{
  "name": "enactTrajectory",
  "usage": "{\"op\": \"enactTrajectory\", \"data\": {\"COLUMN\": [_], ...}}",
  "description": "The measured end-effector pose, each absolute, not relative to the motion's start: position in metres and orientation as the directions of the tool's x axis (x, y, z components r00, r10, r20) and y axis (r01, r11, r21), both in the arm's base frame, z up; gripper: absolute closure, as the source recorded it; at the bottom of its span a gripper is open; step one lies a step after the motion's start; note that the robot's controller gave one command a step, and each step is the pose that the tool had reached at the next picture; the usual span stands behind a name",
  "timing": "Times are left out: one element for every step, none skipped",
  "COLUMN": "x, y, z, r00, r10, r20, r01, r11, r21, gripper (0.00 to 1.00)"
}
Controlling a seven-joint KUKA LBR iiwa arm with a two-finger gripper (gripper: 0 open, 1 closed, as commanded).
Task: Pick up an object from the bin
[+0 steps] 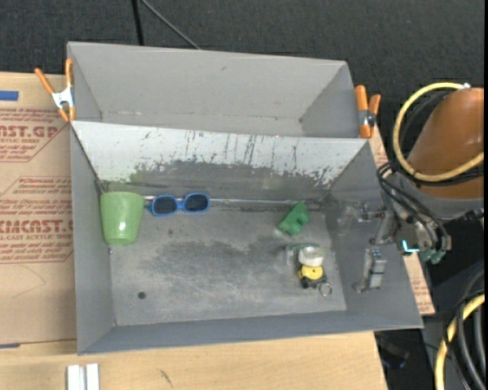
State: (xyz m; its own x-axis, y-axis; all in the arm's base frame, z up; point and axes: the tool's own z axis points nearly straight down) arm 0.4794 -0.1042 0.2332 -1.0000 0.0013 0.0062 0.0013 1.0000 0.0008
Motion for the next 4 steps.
{"op": "enactTrajectory", "data": {"x": [0.492,0.505,0.508,0.497], "y": [-0.112,-0.103,-0.123,-0.109], "z": [0.069,0.1,0.1,0.069], "r00": [-0.995,-0.972,-0.939,-0.915], "r10": [0.102,0.235,0.343,0.404], "r20": [-0.01,-0.003,-0.001,-0.002], "r01": [0.102,0.235,0.343,0.404], "r11": [0.995,0.972,0.939,0.915], "r21": [0.0,0.001,0.001,0.001], "gripper": [0.0,0.0,0.0,0.0]}}
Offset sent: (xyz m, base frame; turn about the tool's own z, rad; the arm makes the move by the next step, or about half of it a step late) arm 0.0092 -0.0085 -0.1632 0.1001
